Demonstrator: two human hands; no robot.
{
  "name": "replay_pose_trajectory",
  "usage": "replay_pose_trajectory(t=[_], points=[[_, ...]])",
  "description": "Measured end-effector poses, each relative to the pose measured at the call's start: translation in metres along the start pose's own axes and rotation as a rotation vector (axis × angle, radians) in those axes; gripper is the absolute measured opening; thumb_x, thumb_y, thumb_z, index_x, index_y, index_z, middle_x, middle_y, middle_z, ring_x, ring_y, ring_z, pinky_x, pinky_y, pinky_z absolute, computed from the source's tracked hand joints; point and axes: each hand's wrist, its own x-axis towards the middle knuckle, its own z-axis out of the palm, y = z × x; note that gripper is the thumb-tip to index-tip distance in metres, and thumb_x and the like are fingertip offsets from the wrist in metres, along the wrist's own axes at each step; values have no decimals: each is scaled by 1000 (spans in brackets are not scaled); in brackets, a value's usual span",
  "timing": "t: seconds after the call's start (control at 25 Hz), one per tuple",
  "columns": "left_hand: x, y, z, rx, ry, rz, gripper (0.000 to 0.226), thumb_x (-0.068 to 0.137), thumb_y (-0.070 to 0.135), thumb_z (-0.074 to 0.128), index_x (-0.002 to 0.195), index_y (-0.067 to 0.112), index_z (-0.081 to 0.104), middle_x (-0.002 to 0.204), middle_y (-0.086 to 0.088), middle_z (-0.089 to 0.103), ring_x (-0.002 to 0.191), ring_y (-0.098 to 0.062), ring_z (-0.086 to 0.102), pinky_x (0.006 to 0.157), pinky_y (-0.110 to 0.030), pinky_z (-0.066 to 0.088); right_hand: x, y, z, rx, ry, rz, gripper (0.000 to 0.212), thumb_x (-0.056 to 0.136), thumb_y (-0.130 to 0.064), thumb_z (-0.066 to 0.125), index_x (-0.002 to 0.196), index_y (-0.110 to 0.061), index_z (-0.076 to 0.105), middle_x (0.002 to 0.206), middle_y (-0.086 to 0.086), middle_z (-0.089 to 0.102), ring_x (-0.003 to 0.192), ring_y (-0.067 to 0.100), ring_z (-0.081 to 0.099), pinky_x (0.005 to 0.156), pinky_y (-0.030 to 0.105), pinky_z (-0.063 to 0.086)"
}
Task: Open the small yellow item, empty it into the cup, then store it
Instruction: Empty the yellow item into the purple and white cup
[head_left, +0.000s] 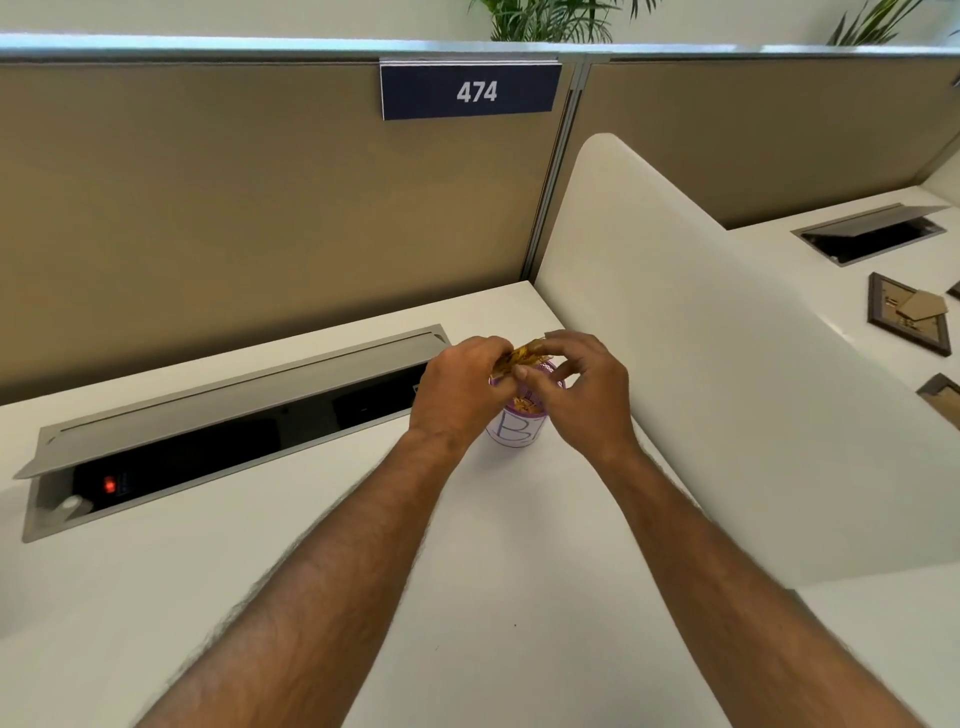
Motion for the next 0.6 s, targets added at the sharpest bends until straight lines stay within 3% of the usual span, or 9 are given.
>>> replay_pose_trajectory(t=[0.12, 0.4, 0.6], points=[[-1, -4, 3, 5, -19, -14, 21, 85, 24, 74, 99, 10, 69, 90, -10, 75, 79, -26, 67, 73, -37, 59, 3, 3, 3, 55, -47, 91, 19, 77, -16, 81, 96, -16, 76, 110, -2, 64, 91, 15, 63, 71, 8, 49], [5, -8, 3, 42, -50, 3, 19, 88, 23, 70, 101, 10, 68, 90, -11, 75, 81, -27, 67, 75, -40, 59, 12, 7, 6, -9, -179, 175, 23, 84, -18, 75, 106, -12, 74, 132, 6, 52, 114, 24, 58, 95, 36, 53], [4, -11, 6, 104, -141, 48, 21, 90, 28, 68, 102, 10, 69, 90, -10, 75, 80, -26, 68, 75, -39, 58, 19, 12, 0, -41, -287, 173, 19, 87, -14, 72, 105, -8, 73, 116, 0, 46, 105, 15, 52, 91, 30, 52]])
